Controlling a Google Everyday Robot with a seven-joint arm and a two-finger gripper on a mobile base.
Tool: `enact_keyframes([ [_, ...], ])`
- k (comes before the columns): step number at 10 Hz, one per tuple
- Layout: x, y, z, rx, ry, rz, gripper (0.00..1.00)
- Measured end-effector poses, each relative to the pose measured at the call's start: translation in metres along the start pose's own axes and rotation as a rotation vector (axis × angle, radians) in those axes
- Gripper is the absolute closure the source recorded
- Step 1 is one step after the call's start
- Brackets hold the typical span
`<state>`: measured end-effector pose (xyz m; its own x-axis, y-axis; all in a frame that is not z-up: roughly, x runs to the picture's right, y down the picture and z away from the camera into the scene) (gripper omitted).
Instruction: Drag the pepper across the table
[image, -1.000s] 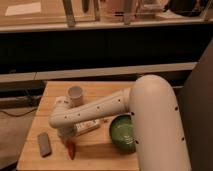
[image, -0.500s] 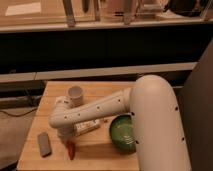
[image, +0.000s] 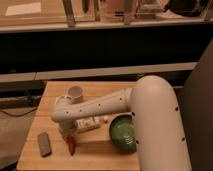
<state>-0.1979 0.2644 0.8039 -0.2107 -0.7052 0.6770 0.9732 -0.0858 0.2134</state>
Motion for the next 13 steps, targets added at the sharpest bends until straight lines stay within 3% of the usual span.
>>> enact_keyframes([
  [3, 0.002, 0.008, -0.003, 0.013, 0.002, 0.015, 1.0],
  [6, 0.019, 0.02, -0.006, 0.035, 0.008, 0.03, 1.0],
  [13, 0.022, 0.024, -0.006, 0.058, 0.012, 0.043, 1.0],
])
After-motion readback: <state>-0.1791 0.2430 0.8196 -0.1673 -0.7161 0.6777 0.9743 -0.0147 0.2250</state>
